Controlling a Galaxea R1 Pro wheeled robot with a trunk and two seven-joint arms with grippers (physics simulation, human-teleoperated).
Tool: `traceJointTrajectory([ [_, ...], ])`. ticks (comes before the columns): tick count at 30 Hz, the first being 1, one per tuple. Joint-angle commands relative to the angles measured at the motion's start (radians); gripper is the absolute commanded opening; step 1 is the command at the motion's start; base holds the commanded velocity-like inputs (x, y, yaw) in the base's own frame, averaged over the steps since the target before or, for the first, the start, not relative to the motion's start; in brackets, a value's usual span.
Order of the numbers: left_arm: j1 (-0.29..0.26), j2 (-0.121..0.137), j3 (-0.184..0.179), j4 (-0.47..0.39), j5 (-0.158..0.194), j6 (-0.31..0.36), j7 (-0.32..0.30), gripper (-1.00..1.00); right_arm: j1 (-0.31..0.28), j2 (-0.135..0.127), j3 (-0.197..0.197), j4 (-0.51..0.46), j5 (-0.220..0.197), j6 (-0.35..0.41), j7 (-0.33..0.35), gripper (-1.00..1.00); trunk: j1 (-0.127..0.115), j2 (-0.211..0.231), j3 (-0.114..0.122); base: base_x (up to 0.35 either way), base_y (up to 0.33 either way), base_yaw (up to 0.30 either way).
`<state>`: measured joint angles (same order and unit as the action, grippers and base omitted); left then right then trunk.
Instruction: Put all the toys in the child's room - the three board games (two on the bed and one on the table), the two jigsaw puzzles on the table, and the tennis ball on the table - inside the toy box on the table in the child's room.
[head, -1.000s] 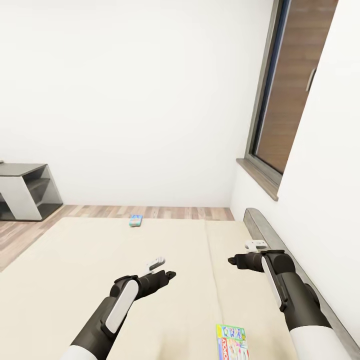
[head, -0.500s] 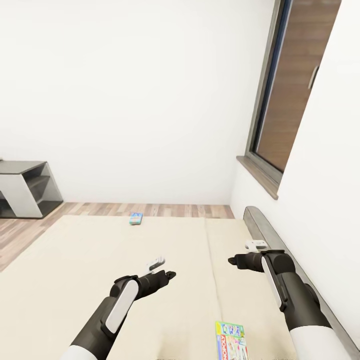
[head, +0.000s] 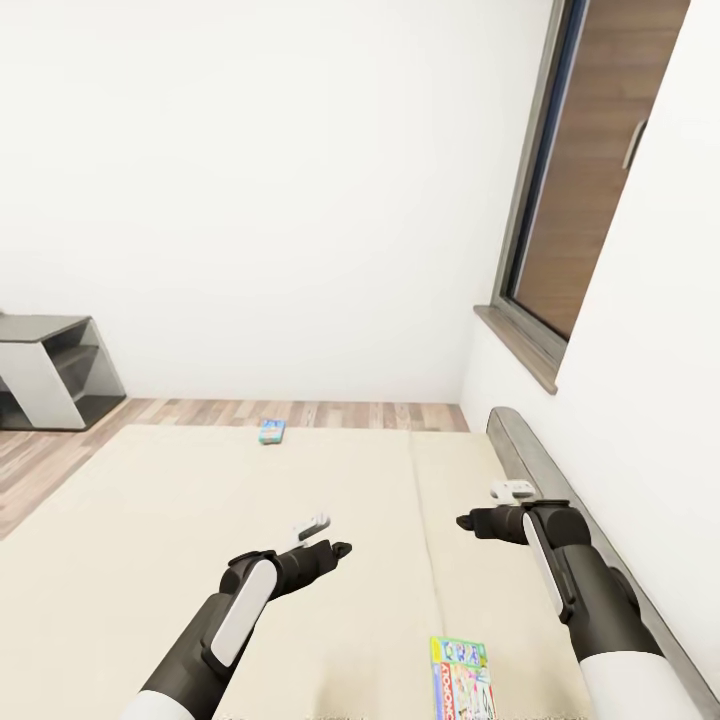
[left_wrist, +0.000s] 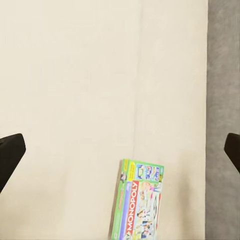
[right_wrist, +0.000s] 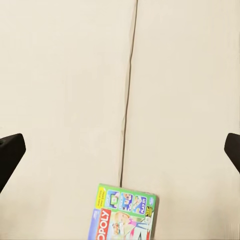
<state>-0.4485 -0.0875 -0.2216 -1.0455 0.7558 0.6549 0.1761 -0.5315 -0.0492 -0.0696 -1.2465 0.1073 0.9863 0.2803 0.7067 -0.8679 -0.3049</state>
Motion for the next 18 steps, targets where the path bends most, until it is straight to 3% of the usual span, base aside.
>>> traceJointTrajectory([
  [1, -0.001, 0.000, -0.001, -0.002, 0.011, 0.002, 0.009, 1.00, -0.001, 0.000, -0.001, -0.001, 0.010, 0.004, 0.010, 1.00, 0.000, -0.001, -0.003, 0.000, 0.000, 0.000],
  [18, -0.001, 0.000, -0.001, -0.002, 0.011, 0.002, 0.010, 1.00, -0.001, 0.000, -0.001, -0.001, 0.011, 0.004, 0.010, 1.00, 0.000, -0.001, -0.031, 0.000, 0.000, 0.000],
])
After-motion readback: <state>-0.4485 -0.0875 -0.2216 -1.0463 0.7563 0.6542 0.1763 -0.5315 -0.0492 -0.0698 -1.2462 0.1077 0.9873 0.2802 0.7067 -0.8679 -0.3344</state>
